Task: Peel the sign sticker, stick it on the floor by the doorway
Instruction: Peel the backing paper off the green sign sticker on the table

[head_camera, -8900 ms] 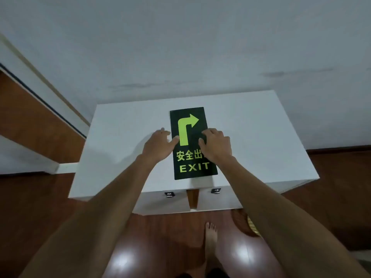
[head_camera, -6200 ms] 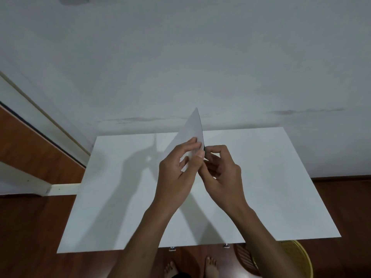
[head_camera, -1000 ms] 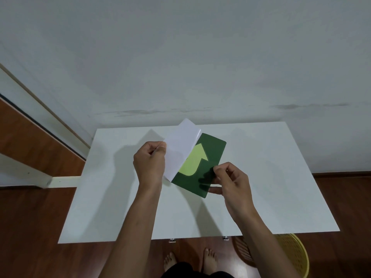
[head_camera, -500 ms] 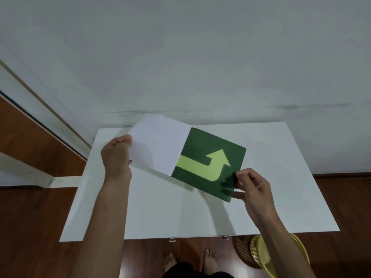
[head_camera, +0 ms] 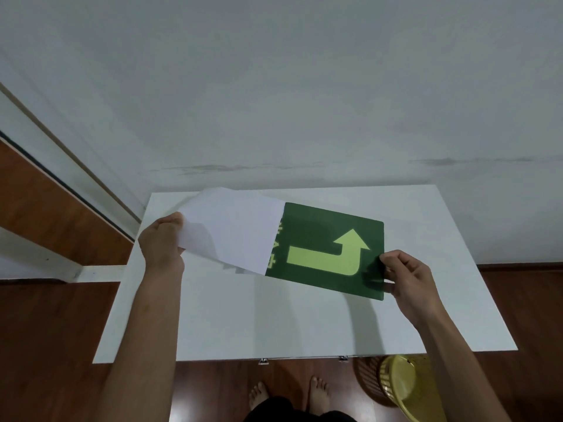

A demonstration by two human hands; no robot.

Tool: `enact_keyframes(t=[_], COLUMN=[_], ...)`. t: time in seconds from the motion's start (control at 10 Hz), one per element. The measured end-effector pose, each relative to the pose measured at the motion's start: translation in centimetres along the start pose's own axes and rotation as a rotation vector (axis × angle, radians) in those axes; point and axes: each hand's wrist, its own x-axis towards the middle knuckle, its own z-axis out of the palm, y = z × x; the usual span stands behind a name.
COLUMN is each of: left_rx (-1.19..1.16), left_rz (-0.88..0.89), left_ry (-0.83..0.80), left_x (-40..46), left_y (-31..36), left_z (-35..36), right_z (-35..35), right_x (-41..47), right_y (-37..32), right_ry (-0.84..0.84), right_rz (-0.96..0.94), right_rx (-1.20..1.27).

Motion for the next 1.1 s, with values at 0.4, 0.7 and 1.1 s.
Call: enact_keyframes(t=[0.4, 0.7, 1.1], left_rx=[-0.025, -0.035, -0.078], left_rz=[-0.044, -0.03, 0.057], left_ry=[0.048, 0.058, 0.169], left_x=[1.8, 3.5, 4.9], left_y=[-0.2, 0.1, 1.6], left_z=[-0.8, -1.8, -2.7], right_z=[-1.6, -2.9, -5.0], right_x=[-0.1, -0.2, 1.1], right_y=[0.1, 0.4, -1.3], right_ry=[-0.027, -0.013, -0.031], right_rz=[-0.057, -0.078, -0.092], right_rx=[-0.007, -0.002, -0.024])
